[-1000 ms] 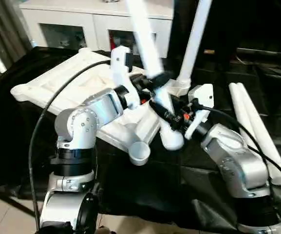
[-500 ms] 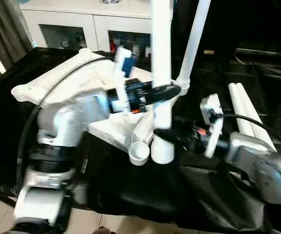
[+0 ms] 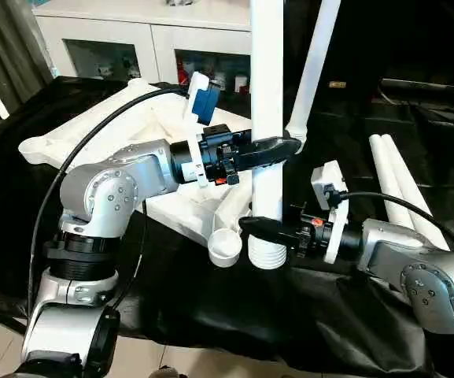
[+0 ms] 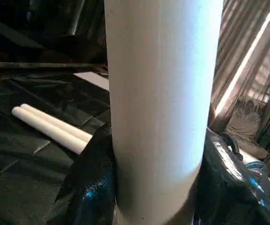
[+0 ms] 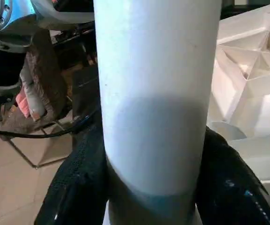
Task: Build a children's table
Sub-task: Pick table leg
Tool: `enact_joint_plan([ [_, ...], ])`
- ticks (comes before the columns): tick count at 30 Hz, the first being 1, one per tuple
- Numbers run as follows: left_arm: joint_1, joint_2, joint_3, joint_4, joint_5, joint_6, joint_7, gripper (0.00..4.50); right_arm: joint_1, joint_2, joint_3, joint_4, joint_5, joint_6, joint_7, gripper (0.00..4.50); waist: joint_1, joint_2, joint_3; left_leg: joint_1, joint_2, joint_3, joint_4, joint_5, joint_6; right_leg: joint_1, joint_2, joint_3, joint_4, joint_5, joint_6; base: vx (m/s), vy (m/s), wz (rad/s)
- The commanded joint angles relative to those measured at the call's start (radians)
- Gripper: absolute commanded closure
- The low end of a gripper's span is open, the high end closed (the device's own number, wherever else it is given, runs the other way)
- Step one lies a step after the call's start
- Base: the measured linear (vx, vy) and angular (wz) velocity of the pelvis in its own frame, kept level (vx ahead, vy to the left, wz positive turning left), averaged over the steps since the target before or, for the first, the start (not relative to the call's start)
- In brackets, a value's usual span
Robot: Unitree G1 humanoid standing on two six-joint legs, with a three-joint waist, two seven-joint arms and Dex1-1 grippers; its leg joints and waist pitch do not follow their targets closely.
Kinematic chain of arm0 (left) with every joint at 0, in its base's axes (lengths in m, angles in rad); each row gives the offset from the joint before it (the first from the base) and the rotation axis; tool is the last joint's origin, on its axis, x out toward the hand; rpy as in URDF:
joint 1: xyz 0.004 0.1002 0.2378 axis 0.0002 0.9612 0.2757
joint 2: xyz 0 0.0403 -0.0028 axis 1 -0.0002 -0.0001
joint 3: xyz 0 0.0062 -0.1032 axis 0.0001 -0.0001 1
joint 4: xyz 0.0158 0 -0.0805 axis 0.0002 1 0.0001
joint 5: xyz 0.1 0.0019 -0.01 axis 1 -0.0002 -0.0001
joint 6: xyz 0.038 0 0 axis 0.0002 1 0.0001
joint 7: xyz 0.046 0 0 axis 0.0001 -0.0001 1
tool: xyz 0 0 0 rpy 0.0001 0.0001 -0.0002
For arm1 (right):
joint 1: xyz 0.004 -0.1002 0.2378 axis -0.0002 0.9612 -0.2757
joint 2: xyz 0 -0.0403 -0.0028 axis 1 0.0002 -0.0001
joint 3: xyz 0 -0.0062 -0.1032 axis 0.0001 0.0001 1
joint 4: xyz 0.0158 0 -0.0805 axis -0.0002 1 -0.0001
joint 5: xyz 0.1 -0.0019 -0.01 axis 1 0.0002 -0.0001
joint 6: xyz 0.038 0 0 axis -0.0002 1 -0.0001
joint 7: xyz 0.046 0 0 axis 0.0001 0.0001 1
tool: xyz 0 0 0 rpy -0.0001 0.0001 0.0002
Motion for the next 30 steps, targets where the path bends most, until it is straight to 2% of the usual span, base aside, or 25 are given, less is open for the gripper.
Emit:
enact_joint_plan([
  [1,-0.012,0.001,0.002,-0.024,-0.011,-0.011,-0.004,2.64,-0.011,0.003,-0.001,0.024,-0.028,-0.017,-0.037,2.56,0.002,-0.011,-0.072,0.005,0.014,-0.001,-0.058,-0.083,0.013,0.062,-0.065,0.047,-0.069,-0.17,-0.151,0.0,0.0,0.0],
  [3,-0.022,-0.028,0.028,0.015,0.017,-0.011,0.09,1.94,-0.027,0.026,-0.003,0.042,-0.055,-0.053,-0.07,2.56,-0.001,-0.012,-0.072,0.003,0.012,0.0,-0.056,-0.086,0.009,0.061,-0.065,0.046,-0.07,-0.169,-0.154,0.0,0.0,0.0],
  [5,-0.023,-0.043,0.038,0.031,0.032,-0.02,0.129,1.94,-0.037,0.041,-0.004,0.054,-0.068,-0.068,-0.093,2.56,-0.001,-0.012,-0.071,0.004,0.012,0.0,-0.056,-0.085,0.005,0.061,-0.064,0.046,-0.072,-0.174,-0.153,0.0,0.0,0.0],
  [6,-0.017,-0.049,0.035,0.027,0.049,-0.031,0.152,1.74,-0.043,0.05,-0.005,0.061,-0.074,-0.074,-0.106,2.57,0.0,-0.01,-0.071,0.005,0.013,0.0,-0.057,-0.092,0.003,0.061,-0.066,0.046,-0.072,-0.187,-0.149,0.0,0.0,0.0],
  [7,-0.015,-0.051,0.034,0.024,0.053,-0.033,0.16,1.74,-0.045,0.052,-0.005,0.061,-0.076,-0.076,-0.108,2.57,0.0,-0.011,-0.072,0.006,0.013,-0.001,-0.057,-0.095,0.003,0.061,-0.065,0.047,-0.073,-0.191,-0.145,0.0,0.0,0.0],
  [8,0.0,-0.077,0.039,0.003,0.071,-0.029,0.229,1.52,-0.054,0.063,-0.003,0.069,-0.088,-0.089,-0.123,2.57,0.001,-0.01,-0.073,0.005,0.014,-0.001,-0.057,-0.092,0.003,0.062,-0.065,0.047,-0.071,-0.182,-0.143,0.0,0.0,0.0],
  [9,0.01,-0.1,0.046,-0.013,0.07,-0.017,0.272,1.5,-0.057,0.067,-0.002,0.07,-0.091,-0.093,-0.127,2.57,-0.001,-0.01,-0.073,0.004,0.015,-0.002,-0.057,-0.089,0.002,0.063,-0.064,0.047,-0.069,-0.167,-0.145,0.0,0.0,0.0],
  [10,0.022,-0.124,0.052,-0.028,0.072,-0.013,0.313,1.5,-0.061,0.072,-0.002,0.072,-0.092,-0.096,-0.131,2.57,0.0,-0.014,-0.074,0.004,0.015,-0.002,-0.056,-0.081,0.005,0.064,-0.065,0.047,-0.067,-0.141,-0.153,0.0,0.0,0.0],
  [12,0.03,-0.139,0.054,-0.035,0.073,-0.013,0.335,1.5,-0.064,0.074,-0.001,0.074,-0.094,-0.098,-0.132,2.57,0.0,-0.016,-0.074,0.001,0.013,0.001,-0.054,-0.071,0.015,0.066,-0.065,0.048,-0.068,-0.129,-0.159,0.0,0.0,0.0],
  [13,0.038,-0.15,0.05,-0.041,0.073,-0.014,0.346,1.5,-0.068,0.075,0.002,0.08,-0.101,-0.105,-0.136,2.57,0.002,-0.018,-0.075,0.0,0.012,0.001,-0.053,-0.067,0.021,0.066,-0.064,0.048,-0.068,-0.133,-0.155,0.0,0.0,0.0],
  [15,0.042,-0.161,0.048,-0.036,0.082,-0.027,0.359,1.84,-0.072,0.076,0.005,0.087,-0.108,-0.112,-0.139,2.57,0.001,-0.016,-0.074,0.001,0.012,0.001,-0.054,-0.068,0.023,0.064,-0.064,0.047,-0.069,-0.144,-0.15,0.0,0.0,0.0],
  [17,0.044,-0.165,0.047,-0.03,0.079,-0.027,0.358,1.91,-0.074,0.075,0.007,0.091,-0.113,-0.116,-0.141,2.57,0.001,-0.018,-0.072,0.002,0.011,0.001,-0.054,-0.081,0.022,0.062,-0.064,0.046,-0.074,-0.18,-0.137,0.0,0.0,0.0],
  [20,0.06,-0.139,-0.006,-0.041,0.106,-0.043,0.315,2.19,-0.079,0.079,0.008,0.099,-0.116,-0.119,-0.14,2.57,0.0,-0.017,-0.072,0.003,0.012,0.0,-0.056,-0.087,0.019,0.061,-0.063,0.047,-0.075,-0.196,-0.123,0.0,0.0,0.0],
  [22,0.056,-0.139,0.002,-0.042,0.103,-0.031,0.331,2.33,-0.081,0.081,0.007,0.102,-0.121,-0.123,-0.145,2.57,0.0,-0.012,-0.073,0.003,0.013,-0.001,-0.055,-0.082,0.016,0.06,-0.063,0.046,-0.074,-0.18,-0.125,0.0,0.0,0.0],
  [27,0.04,-0.147,0.036,-0.019,0.093,-0.034,0.355,2.57,-0.079,0.08,0.012,0.099,-0.125,-0.13,-0.144,2.57,-0.001,-0.013,-0.074,0.003,0.013,-0.001,-0.055,-0.081,0.016,0.062,-0.062,0.046,-0.071,-0.152,-0.141,0.0,0.0,0.0],
  [28,0.034,-0.14,0.036,-0.013,0.091,-0.04,0.343,2.58,-0.079,0.079,0.017,0.094,-0.13,-0.134,-0.142,2.57,0.0,-0.009,-0.073,0.004,0.012,-0.001,-0.055,-0.085,0.016,0.061,-0.063,0.046,-0.071,-0.155,-0.142,0.0,0.0,0.0],
  [30,0.029,-0.143,0.044,-0.009,0.082,-0.042,0.343,2.58,-0.078,0.078,0.017,0.095,-0.134,-0.138,-0.141,2.57,-0.001,-0.015,-0.073,0.003,0.012,0.0,-0.055,-0.086,0.016,0.062,-0.063,0.046,-0.072,-0.159,-0.142,0.0,0.0,0.0],
])
